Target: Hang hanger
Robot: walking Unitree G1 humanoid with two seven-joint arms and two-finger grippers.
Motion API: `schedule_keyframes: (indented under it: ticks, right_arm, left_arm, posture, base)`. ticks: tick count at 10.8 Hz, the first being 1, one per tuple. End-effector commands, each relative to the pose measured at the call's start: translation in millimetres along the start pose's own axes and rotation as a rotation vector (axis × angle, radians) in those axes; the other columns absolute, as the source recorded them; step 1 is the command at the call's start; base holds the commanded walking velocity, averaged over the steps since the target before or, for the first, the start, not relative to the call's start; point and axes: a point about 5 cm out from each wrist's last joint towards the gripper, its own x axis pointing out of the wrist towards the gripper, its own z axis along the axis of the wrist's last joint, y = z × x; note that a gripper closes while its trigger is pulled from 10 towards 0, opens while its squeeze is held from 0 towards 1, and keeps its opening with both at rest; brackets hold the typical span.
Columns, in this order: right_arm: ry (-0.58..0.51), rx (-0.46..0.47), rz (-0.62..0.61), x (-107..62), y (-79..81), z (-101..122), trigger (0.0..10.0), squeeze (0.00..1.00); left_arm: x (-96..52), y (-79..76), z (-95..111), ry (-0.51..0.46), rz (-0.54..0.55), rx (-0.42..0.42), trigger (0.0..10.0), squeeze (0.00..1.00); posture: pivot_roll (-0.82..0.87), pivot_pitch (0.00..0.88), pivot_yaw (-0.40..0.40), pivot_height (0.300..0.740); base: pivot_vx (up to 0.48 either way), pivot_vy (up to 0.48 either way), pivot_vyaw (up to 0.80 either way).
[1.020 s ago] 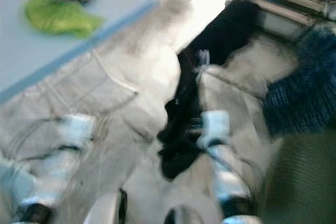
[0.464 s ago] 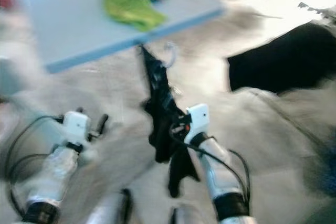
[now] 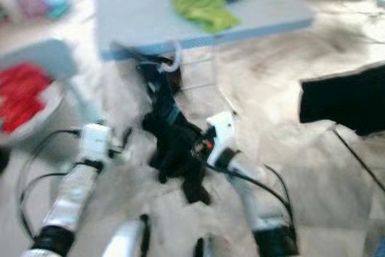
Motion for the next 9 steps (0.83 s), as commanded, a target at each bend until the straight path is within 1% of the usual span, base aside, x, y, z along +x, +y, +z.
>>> schedule_keyframes:
  ticks: [1, 2, 5, 6, 7, 9]
  right_arm:
    - [-0.053, -0.011, 0.098, 5.6, 13.1, 17, 10.0, 0.00]
    - [-0.029, -0.009, 0.211, -5.4, 22.8, 28, 10.0, 0.00]
    - [0.028, -0.012, 0.298, -18.6, 26.2, 36, 10.0, 0.00]
    - [0.046, 0.008, 0.331, -25.1, 28.4, 39, 10.0, 0.00]
    - [0.051, 0.015, 0.331, -26.6, 28.5, 41, 10.0, 0.00]
    - [0.099, 0.064, 0.344, -29.2, 30.5, 38, 10.0, 0.00]
  left_arm:
    - [-1.5, 11.0, -3, 0.016, 0.034, 0.023, 10.0, 0.00]
    - [-0.1, 12.5, -3, 0.015, 0.047, 0.022, 10.0, 0.00]
    - [1.9, 12.0, -4, 0.015, 0.055, 0.023, 10.0, 0.00]
    - [2.1, 11.5, -4, 0.015, 0.058, 0.023, 10.0, 0.00]
    - [2.2, 11.1, -4, 0.016, 0.060, 0.025, 10.0, 0.00]
    - [3.0, 12.8, -6, 0.020, 0.072, 0.031, 10.0, 0.00]
  posture:
    - [0.05, 0.143, -0.049, 0.740]
    - [0.04, 0.141, -0.050, 0.740]
    - [0.03, 0.139, -0.050, 0.740]
    - [0.03, 0.139, -0.050, 0.740]
    - [0.03, 0.141, -0.051, 0.740]
    - [0.03, 0.146, -0.051, 0.740]
  base:
    - [0.000, 0.000, 0.80]
    - [0.000, 0.000, 0.68]
    - [0.000, 0.000, 0.48]
    - [0.000, 0.000, 0.45]
    - [0.000, 0.000, 0.42]
    - [0.000, 0.000, 0.00]
